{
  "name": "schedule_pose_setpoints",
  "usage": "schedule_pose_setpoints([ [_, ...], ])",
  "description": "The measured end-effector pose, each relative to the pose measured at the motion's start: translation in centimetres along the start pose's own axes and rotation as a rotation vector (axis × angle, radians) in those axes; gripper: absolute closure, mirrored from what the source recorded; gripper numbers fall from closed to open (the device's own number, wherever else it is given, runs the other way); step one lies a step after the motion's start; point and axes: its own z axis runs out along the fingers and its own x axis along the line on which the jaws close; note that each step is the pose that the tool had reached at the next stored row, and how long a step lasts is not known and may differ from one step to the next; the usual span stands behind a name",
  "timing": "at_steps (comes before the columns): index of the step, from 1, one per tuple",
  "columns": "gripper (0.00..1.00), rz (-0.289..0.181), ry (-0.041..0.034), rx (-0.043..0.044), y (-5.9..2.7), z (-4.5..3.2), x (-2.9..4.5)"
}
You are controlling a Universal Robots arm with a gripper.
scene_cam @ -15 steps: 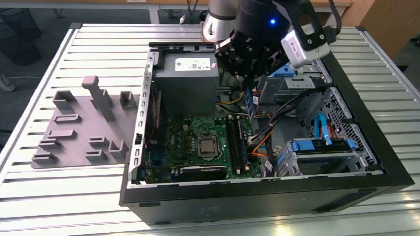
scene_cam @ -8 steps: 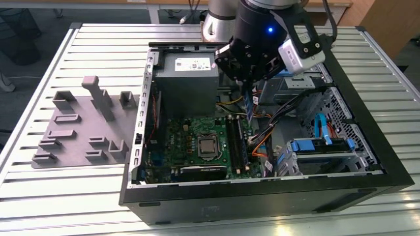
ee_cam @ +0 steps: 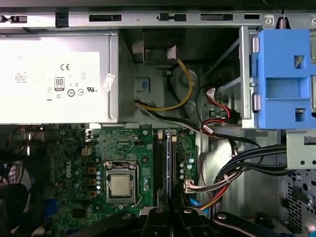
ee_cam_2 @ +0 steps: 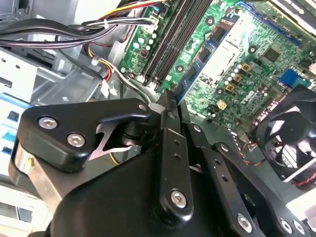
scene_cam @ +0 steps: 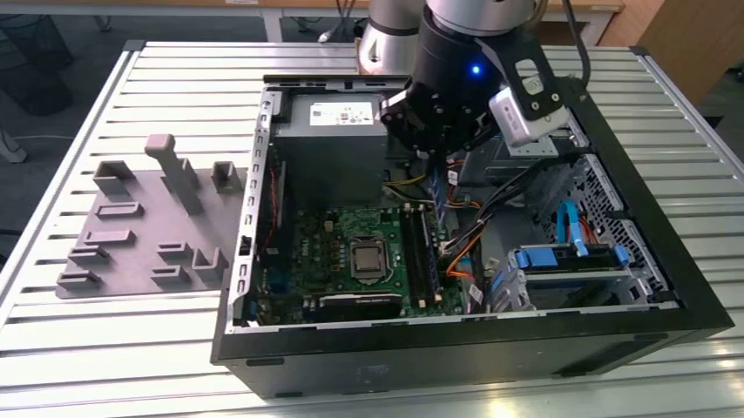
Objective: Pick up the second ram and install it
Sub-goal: 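Insert the second ram into the second slot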
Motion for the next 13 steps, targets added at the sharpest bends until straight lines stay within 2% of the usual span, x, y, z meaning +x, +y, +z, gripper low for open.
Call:
schedule_pose_setpoints([
  [13,0.86,0.0,0.0013,0.0016,-0.07,2.35,-0.04],
])
